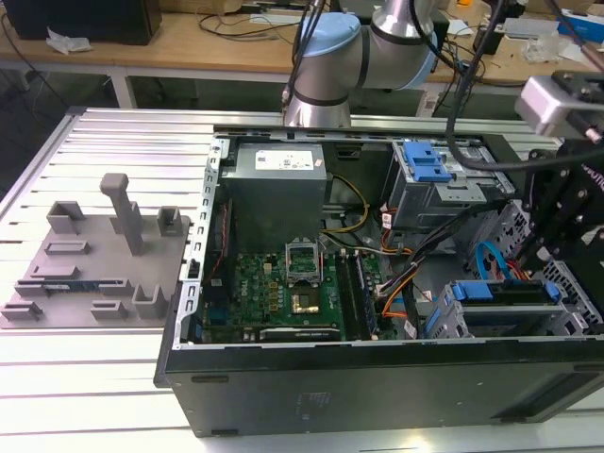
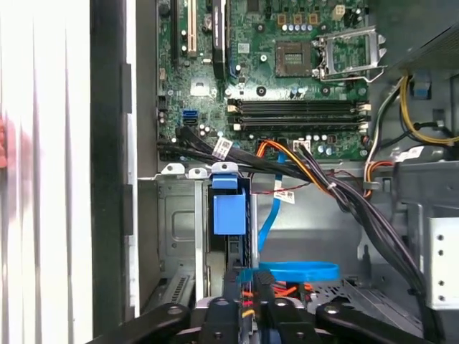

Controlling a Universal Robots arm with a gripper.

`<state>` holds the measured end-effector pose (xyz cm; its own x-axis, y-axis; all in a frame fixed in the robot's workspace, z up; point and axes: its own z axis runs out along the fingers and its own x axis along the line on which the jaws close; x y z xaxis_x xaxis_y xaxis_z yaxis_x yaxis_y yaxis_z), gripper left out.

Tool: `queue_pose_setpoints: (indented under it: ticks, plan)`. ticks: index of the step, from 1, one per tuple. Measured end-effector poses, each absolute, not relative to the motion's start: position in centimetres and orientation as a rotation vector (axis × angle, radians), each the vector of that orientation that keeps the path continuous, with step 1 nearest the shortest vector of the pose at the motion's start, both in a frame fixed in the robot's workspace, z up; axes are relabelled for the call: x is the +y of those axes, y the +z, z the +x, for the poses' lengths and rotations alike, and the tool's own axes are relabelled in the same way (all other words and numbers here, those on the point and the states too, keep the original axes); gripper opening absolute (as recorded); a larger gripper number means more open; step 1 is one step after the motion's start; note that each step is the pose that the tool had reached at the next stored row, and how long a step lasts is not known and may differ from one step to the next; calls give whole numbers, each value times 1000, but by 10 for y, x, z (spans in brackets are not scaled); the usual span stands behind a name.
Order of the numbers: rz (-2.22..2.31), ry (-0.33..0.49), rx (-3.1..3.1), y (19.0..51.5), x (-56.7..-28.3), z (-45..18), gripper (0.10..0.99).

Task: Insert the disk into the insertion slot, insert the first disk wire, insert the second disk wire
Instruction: 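Insert the second disk wire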

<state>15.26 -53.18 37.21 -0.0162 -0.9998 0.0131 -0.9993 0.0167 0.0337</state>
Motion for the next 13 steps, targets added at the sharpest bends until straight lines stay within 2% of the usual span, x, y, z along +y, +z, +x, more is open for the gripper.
queue_pose_setpoints:
  ticks: [2, 13]
  plan:
    - [2180, -23, -2216, 377, -532, 153, 106]
    - [2180, -23, -2216, 378, -532, 153, 106]
